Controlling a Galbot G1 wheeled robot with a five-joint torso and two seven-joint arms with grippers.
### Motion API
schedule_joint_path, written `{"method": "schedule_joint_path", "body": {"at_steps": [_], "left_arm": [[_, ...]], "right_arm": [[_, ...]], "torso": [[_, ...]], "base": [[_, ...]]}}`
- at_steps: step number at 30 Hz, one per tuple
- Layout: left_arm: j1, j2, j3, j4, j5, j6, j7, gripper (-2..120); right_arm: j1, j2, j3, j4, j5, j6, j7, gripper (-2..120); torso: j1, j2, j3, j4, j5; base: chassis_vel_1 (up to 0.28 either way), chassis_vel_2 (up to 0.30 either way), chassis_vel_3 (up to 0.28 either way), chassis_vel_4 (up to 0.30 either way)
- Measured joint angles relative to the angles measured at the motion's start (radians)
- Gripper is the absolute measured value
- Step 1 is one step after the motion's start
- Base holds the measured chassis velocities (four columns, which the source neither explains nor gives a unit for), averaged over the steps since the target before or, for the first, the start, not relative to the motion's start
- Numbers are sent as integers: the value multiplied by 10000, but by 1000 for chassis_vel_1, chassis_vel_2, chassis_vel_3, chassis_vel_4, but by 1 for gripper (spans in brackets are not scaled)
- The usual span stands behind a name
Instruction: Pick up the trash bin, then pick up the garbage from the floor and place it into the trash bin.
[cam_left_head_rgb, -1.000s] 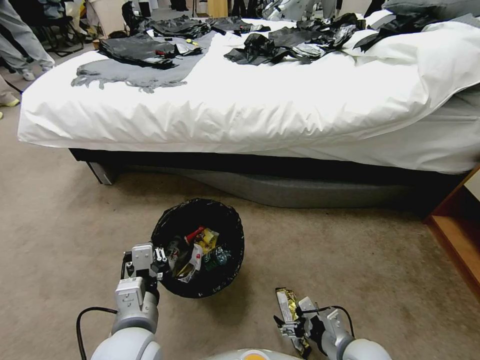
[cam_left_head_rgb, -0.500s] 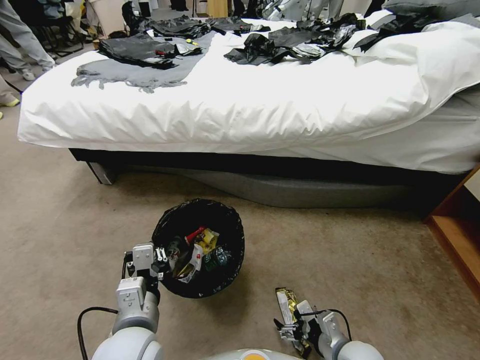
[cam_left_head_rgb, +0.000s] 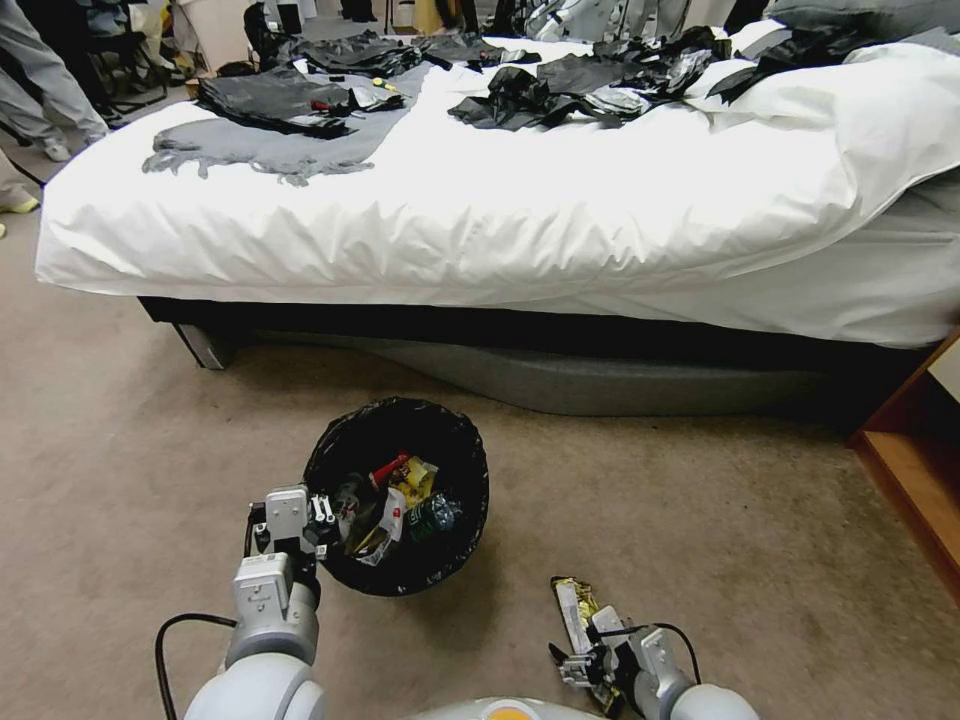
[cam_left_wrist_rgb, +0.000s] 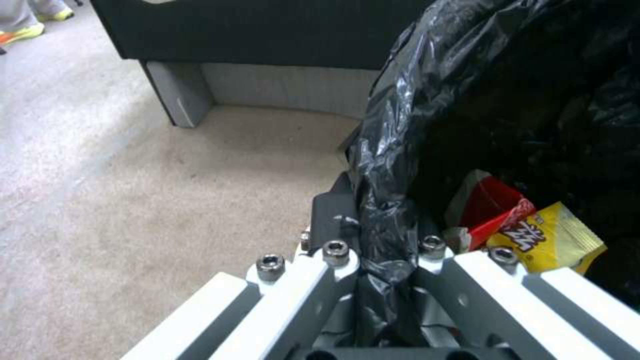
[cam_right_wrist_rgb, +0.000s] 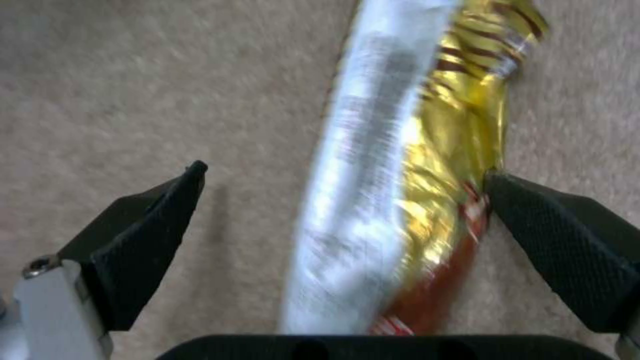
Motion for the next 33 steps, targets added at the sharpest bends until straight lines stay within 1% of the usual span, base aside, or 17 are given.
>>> {"method": "schedule_joint_path", "body": {"at_steps": [10, 16, 18, 19, 20, 21, 23, 24, 26, 27, 28, 30, 31, 33], "left_arm": [[11, 7, -10, -17, 2, 7, 2, 1], [50, 13, -17, -57, 2, 10, 0, 1], [52, 14, -17, -73, 2, 10, -2, 1], [53, 15, -14, -74, 3, 10, -2, 1], [50, 11, -7, -76, 7, 12, -2, 1], [50, 11, -7, -76, 7, 12, -2, 1], [39, 3, 14, -76, 32, 16, -6, 1], [39, 3, 14, -76, 32, 16, -6, 1], [50, 3, 45, -76, 44, 16, -6, 1], [50, 3, 45, -76, 44, 16, -6, 1], [57, 4, 48, -76, 47, 16, -6, 1], [67, 10, 47, -80, 49, 16, -6, 1], [67, 10, 47, -80, 49, 16, -6, 1], [80, 14, 47, -83, 49, 17, -6, 1]], "right_arm": [[197, 124, -1, -497, -103, 130, -86, 100], [281, 217, 13, -769, -283, 354, -212, 100], [283, 216, 24, -782, -307, 407, -233, 99], [292, 209, 56, -787, -327, 434, -240, 97], [295, 195, 81, -786, -334, 444, -241, 96], [295, 195, 81, -786, -334, 444, -241, 96], [290, 167, 133, -753, -345, 448, -239, 91], [290, 167, 133, -753, -345, 448, -239, 91], [280, 149, 161, -745, -369, 468, -238, 82], [280, 149, 161, -745, -369, 468, -238, 82], [269, 139, 191, -744, -399, 494, -241, 75], [255, 128, 222, -746, -468, 550, -262, 69], [255, 128, 222, -746, -468, 550, -262, 69], [249, 122, 249, -769, -544, 625, -289, 61]], "torso": [[0, 2, -1, 1, -3], [-1, 4, -2, -4, -5], [-1, 3, -2, -3, -4], [-1, 3, -2, -2, 2], [-1, 3, -1, 4, 2], [-1, 3, -1, 4, 2], [0, 3, -1, -2, -3], [0, 3, -1, -2, -3], [0, 4, -1, -6, -8], [0, 4, -1, -6, -8], [-1, 4, -2, -6, -11], [0, 3, -2, -6, -9], [0, 3, -2, -6, -9], [0, 3, -1, 0, -4]], "base": [[0, 0, 0, 0], [0, 0, 0, 0], [0, 0, 0, 0], [0, 0, 0, 0], [0, 0, 0, 0], [0, 0, 0, 0], [0, 0, 0, 0], [0, 0, 0, 0], [0, 0, 0, 0], [0, 0, 0, 0], [0, 0, 0, 0], [0, 0, 0, 0], [0, 0, 0, 0], [0, 0, 0, 0]]}}
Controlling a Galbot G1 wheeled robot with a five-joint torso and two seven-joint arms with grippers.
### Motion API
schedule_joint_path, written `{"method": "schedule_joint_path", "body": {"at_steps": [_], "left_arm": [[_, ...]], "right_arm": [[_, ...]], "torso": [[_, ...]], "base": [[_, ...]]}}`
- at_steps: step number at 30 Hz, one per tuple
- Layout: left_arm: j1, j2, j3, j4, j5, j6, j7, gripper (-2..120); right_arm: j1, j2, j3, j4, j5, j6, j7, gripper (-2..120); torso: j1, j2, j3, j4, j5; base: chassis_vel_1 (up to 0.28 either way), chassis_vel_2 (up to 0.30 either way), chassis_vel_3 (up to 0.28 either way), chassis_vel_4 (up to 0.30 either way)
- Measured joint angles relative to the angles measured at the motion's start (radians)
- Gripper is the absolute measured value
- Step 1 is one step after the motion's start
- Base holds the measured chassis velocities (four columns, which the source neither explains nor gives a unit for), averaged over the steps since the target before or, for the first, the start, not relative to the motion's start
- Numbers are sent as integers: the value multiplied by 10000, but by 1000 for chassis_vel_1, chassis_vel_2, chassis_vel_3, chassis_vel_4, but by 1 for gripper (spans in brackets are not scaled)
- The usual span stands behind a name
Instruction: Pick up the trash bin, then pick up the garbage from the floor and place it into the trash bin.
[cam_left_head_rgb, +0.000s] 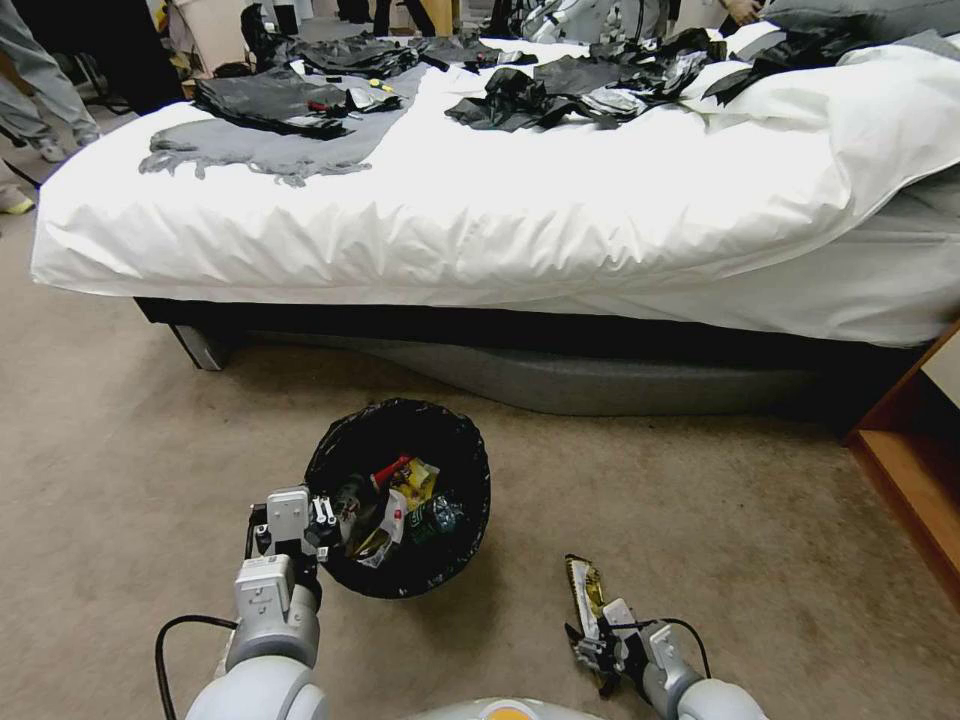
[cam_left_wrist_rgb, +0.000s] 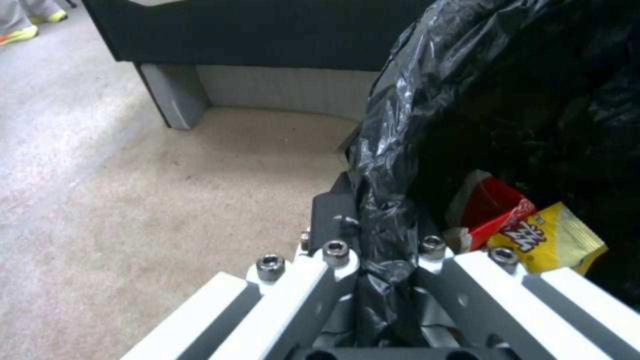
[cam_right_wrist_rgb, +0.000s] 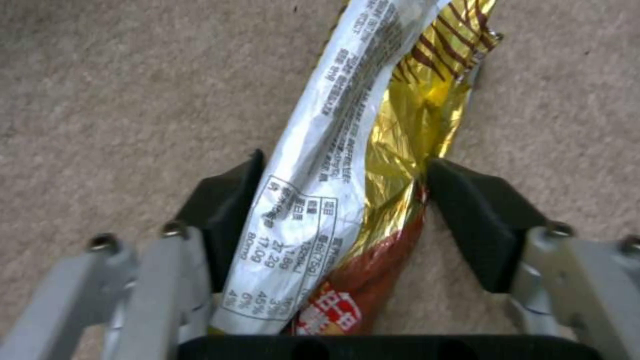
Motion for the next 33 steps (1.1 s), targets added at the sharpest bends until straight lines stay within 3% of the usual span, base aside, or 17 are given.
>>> {"method": "schedule_joint_path", "body": {"at_steps": [4, 11, 17, 33], "left_arm": [[15, 6, 1, 0, 1, -1, -3, 1], [30, 15, 0, 11, 0, -3, -3, 1], [-34, 7, 65, 161, 4, -12, -4, 1], [-255, -9, 32, 294, -35, 23, -4, 1]], "right_arm": [[-27, 24, 39, -27, -80, 104, -27, 44], [-165, 89, 214, 87, -158, 201, -96, 28], [-268, 92, 292, 122, -246, 331, -182, 3], [-178, 85, 338, 58, -379, 620, -228, 0]], "torso": [[0, -1, 1, 2, 6], [0, -2, 2, 3, 21], [1, -3, 3, 1, 12], [0, -3, 3, 1, 4]], "base": [[0, 0, 0, 0], [0, 0, 0, 0], [0, 0, 0, 0], [0, 0, 0, 0]]}}
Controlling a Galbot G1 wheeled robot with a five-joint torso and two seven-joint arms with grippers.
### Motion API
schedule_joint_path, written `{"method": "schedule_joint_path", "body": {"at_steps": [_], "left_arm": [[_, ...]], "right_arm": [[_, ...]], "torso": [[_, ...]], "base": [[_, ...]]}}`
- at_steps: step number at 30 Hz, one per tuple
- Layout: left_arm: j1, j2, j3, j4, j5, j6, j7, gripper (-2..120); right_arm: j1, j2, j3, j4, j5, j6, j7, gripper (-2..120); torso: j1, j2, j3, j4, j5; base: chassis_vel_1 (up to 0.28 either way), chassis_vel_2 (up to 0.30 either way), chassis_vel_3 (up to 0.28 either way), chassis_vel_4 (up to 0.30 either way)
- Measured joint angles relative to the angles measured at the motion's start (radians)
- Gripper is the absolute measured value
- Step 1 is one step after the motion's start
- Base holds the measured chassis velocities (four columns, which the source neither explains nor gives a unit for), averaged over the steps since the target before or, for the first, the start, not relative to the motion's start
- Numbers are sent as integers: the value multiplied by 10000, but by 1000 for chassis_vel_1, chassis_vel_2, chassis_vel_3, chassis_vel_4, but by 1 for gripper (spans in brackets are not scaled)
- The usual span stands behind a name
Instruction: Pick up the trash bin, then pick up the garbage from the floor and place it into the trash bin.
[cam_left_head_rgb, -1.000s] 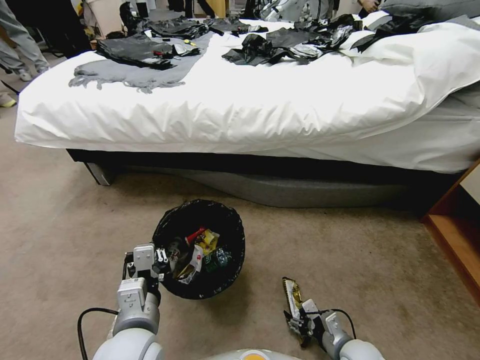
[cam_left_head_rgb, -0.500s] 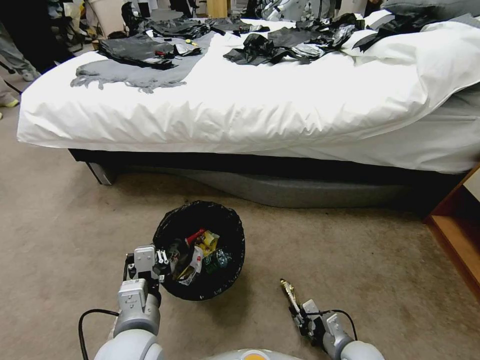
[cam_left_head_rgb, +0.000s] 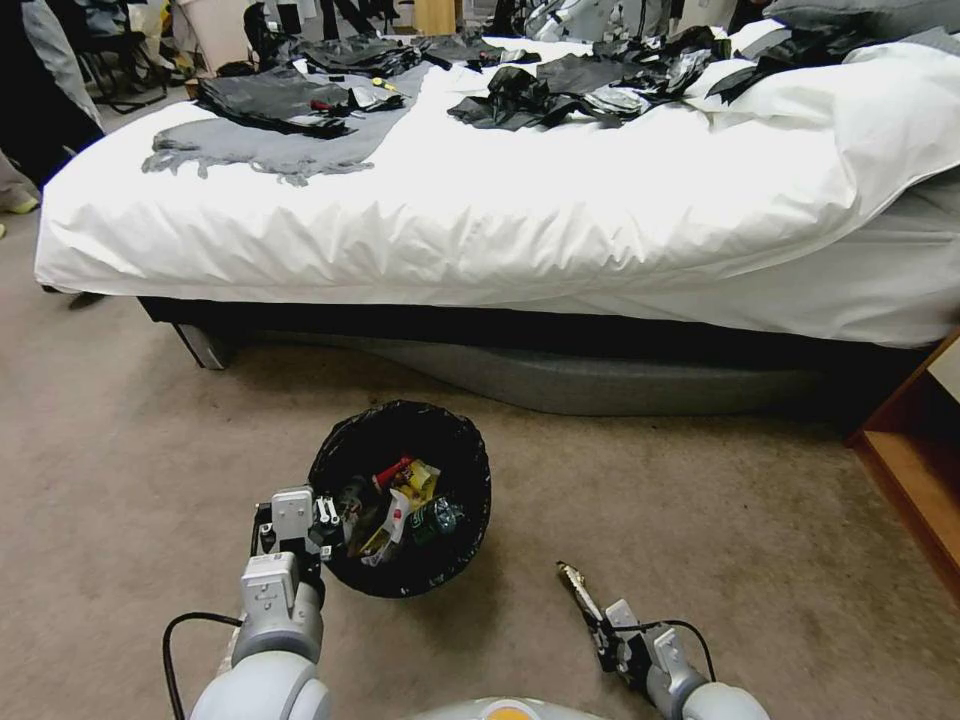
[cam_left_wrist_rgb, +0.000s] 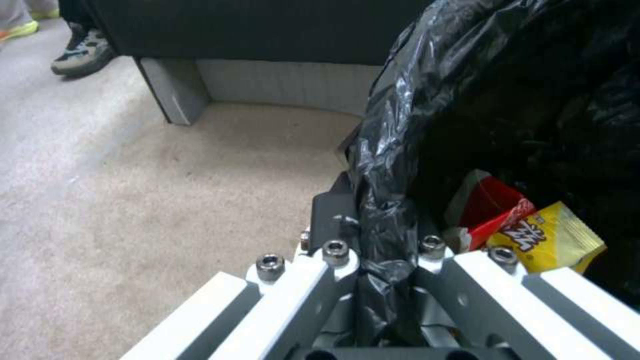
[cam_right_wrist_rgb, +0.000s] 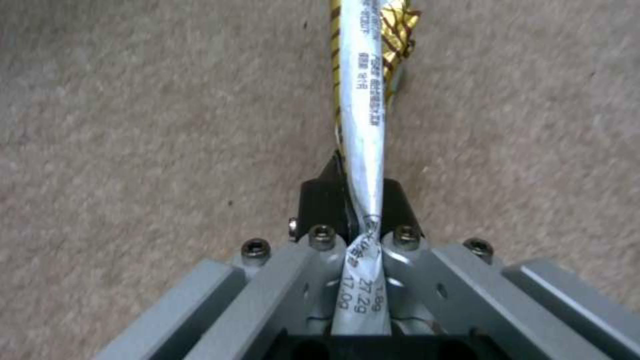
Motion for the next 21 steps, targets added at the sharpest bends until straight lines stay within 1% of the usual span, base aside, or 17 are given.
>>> {"method": "schedule_joint_path", "body": {"at_steps": [2, 4, 5, 7, 8, 9, 10, 11, 12, 14, 15, 17, 18, 19, 21], "left_arm": [[-33, -35, 9, 48, 7, 0, 0, 1], [-73, -53, 13, 107, 11, 0, 3, 1], [-73, -53, 13, 107, 11, 0, 3, 1], [-109, -55, 7, 140, 18, 0, 4, 1], [-111, -53, -2, 154, 39, 0, 4, 1], [-111, -53, -2, 154, 39, 0, 4, 1], [-104, -54, -8, 169, 72, -4, 5, 1], [-70, -74, -6, 178, 152, -25, 5, 1], [-70, -74, -6, 178, 152, -25, 5, 1], [-51, -143, 56, 178, 312, -55, 5, 1], [-51, -143, 56, 178, 312, -55, 5, 1], [-32, -180, 135, 172, 412, -63, 8, 1], [-5, -180, 159, 158, 425, -61, 9, 1], [-5, -180, 159, 158, 425, -61, 9, 1], [130, -140, 215, 63, 473, -66, 14, 1]], "right_arm": [[-16, -2, 69, 50, -91, 150, 7, 0], [-119, -18, 264, 328, -267, 491, 62, 0], [-119, -18, 264, 328, -267, 491, 62, 0], [-248, -67, 508, 961, -424, 813, 198, 0], [-313, -95, 652, 1421, -560, 1123, 299, 0], [-313, -95, 652, 1421, -560, 1123, 299, 0], [-347, -102, 782, 1824, -758, 1424, 375, 0], [-367, -79, 978, 2448, -1080, 1996, 391, 0], [-367, -79, 978, 2448, -1080, 1996, 391, 0], [-300, 13, 1284, 3593, -1561, 3102, 143, 0], [-300, 13, 1284, 3593, -1561, 3102, 143, 0], [-155, 54, 1445, 4492, -1871, 3829, -257, 0], [-88, 64, 1479, 4799, -1997, 4071, -414, 0], [-88, 64, 1479, 4799, -1997, 4071, -414, 0], [100, 75, 1477, 5944, -2248, 4729, -1062, 0]], "torso": [[0, 0, 0, 0, 0], [0, 0, 0, -1, -1], [0, 0, 0, -1, -1], [0, 0, -1, -2, -1], [1, 0, -1, -1, -2], [1, 0, -1, -1, -2], [0, 0, -1, -1, -2], [1, 0, -1, -2, -2], [1, 0, -1, -2, -2], [0, 0, -1, 1, -3], [0, 0, -1, 1, -3], [0, 0, -1, 2, -2], [0, 0, -1, 1, -3], [0, 0, -1, 1, -3], [0, 0, -1, 2, -4]], "base": [[0, 0, 0, 0], [0, 0, 0, 0], [0, 0, 0, 0], [0, 0, 0, 0], [0, 0, 0, 0], [0, 0, 0, 0], [0, 0, 0, 0], [0, 0, 0, 0], [0, 0, 0, 0], [0, 0, 0, 0], [0, 0, 0, 0], [0, 0, 0, 0], [0, 0, 0, 0], [0, 0, 0, 0], [0, 0, 0, 0]]}}
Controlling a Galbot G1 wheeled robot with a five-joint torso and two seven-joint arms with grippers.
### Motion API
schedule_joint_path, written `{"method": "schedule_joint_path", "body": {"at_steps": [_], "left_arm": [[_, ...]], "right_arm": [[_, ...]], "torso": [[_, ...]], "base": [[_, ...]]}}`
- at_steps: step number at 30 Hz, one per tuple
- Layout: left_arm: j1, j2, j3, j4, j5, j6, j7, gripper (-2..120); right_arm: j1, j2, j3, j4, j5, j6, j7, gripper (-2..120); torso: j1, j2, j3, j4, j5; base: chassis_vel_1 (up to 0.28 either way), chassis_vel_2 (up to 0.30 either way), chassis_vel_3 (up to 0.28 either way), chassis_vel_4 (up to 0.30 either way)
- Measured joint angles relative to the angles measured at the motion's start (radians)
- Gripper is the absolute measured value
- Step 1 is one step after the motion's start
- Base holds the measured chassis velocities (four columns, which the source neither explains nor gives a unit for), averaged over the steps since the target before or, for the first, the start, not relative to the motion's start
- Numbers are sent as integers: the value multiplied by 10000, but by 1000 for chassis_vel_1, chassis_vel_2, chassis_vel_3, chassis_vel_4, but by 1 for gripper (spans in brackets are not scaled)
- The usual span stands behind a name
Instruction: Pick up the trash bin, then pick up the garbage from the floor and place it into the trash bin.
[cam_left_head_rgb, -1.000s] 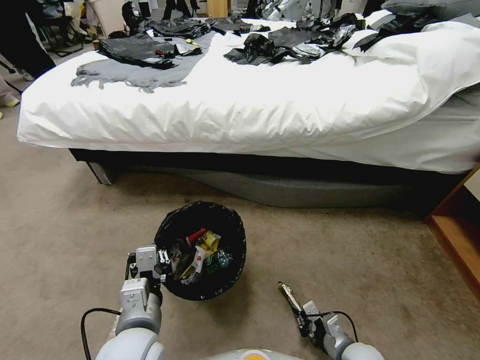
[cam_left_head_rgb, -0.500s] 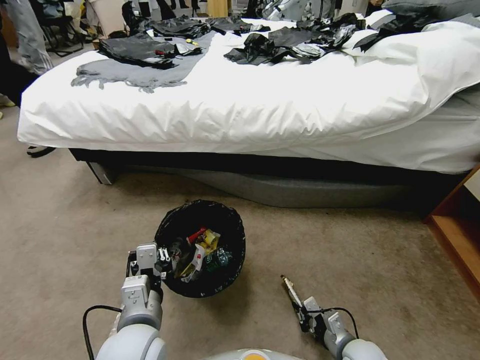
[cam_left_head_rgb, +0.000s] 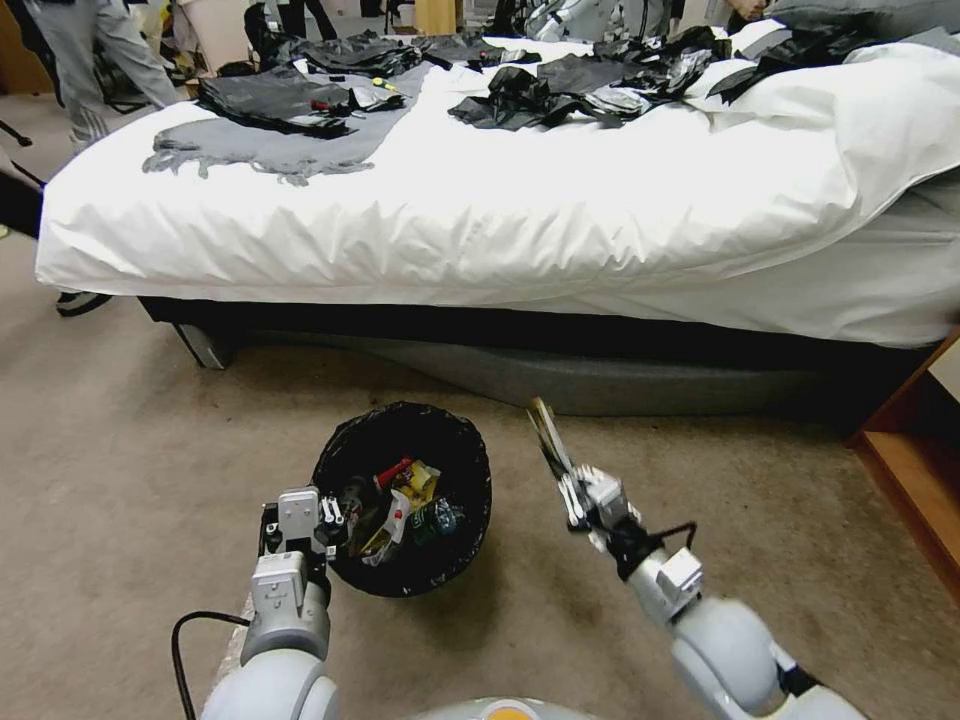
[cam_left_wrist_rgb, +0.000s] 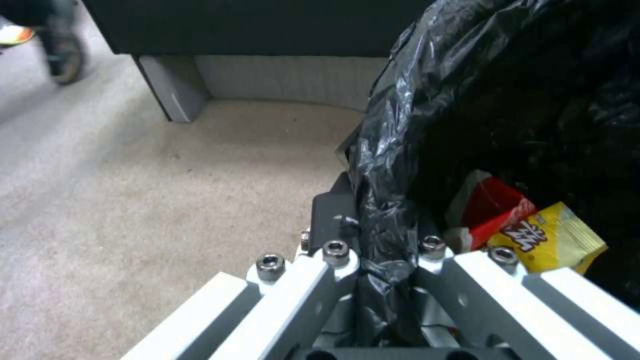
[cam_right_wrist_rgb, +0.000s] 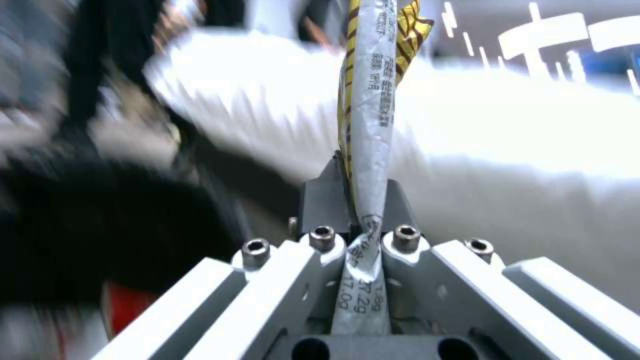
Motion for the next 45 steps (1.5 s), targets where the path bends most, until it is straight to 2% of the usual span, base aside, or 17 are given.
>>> {"method": "schedule_joint_path", "body": {"at_steps": [4, 7, 16, 27, 32, 38, 40, 41, 42, 45], "left_arm": [[59, 108, 8, -140, -3, -16, -1, 1], [131, 437, 19, -390, -196, 63, 0, 1], [-34, 464, 172, -305, -236, 78, 2, 1], [14, 77, 295, -211, 70, 21, 5, 1], [90, -30, 273, -233, 142, -7, 6, 1], [139, -112, 203, -308, 167, -13, 9, 1], [176, -151, 157, -314, 171, -19, 11, 1], [187, -170, 138, -318, 175, -24, 11, 1], [187, -170, 138, -318, 175, -24, 11, 1], [209, -218, 128, -362, 193, -47, 12, 1]], "right_arm": [[31, 91, -181, 689, -9, 171, -351, 0], [58, 227, -366, 1172, 158, 199, -899, 0], [201, -218, -831, 1004, 661, 348, -1733, 0], [1567, -87, -2231, -107, 713, 201, -1982, 0], [2476, 297, -3060, -1205, 736, 205, -1851, 0], [3073, 701, -3588, -2090, 704, 216, -1726, 0], [3193, 774, -3751, -2293, 672, 215, -1726, 4], [3203, 767, -3808, -2322, 664, 215, -1726, 10], [3203, 767, -3808, -2322, 664, 215, -1726, 10], [3138, 691, -3897, -2335, 613, 222, -1726, 24]], "torso": [[0, 0, 0, -1, 1], [1, 0, 0, -3, 3], [0, 1, 0, -4, 2], [0, 0, 0, -3, 2], [0, 0, 0, -1, 3], [0, 0, 0, -2, 2], [0, 0, 0, -2, 3], [1, 0, 0, -2, 2], [1, 0, 0, -2, 2], [0, 1, 0, -3, 2]], "base": [[0, 0, 0, 0], [0, 0, 0, 0], [0, 0, 0, 0], [0, 0, 0, 0], [0, 0, 0, 0], [0, 0, 0, 0], [0, 0, 0, 0], [0, 0, 0, 0], [0, 0, 0, 0], [0, 0, 0, 0]]}}
